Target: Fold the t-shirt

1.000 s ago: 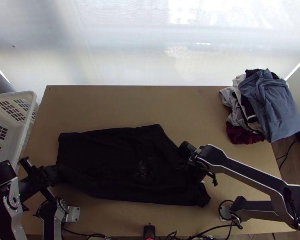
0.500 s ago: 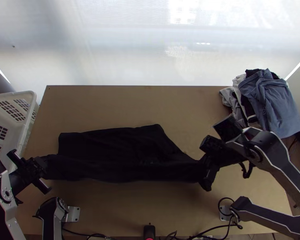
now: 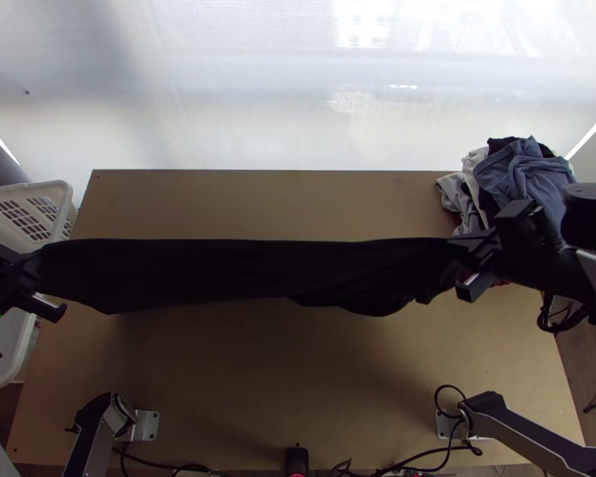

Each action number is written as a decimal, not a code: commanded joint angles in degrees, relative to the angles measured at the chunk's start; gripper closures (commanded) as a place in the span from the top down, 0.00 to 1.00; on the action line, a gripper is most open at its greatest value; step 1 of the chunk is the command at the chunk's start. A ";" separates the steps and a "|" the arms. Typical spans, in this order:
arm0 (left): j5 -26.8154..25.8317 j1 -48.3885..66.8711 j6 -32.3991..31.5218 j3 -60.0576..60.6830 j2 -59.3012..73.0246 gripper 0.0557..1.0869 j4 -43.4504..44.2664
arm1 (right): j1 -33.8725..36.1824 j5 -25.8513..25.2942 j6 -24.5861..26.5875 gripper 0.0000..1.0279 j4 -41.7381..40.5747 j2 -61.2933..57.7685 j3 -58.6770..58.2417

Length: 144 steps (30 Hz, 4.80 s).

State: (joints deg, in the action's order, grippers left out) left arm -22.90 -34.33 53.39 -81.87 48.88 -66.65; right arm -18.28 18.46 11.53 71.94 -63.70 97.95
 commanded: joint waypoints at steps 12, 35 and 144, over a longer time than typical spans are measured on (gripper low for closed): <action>-0.57 2.51 -20.87 -23.60 -0.28 0.04 1.17 | 8.70 -0.35 -9.77 0.03 -1.63 0.95 20.52; 0.31 16.13 -21.39 -18.07 -16.63 0.04 -13.50 | 10.99 -0.35 -8.54 0.03 9.88 15.54 14.72; 28.70 29.76 -24.21 14.01 55.79 0.09 91.88 | 11.96 -24.43 4.11 0.03 -58.49 -52.93 -0.48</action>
State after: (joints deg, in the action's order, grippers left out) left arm 4.54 -5.39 29.06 -62.92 99.96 25.02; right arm -6.94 -3.97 14.26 15.77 -112.84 92.64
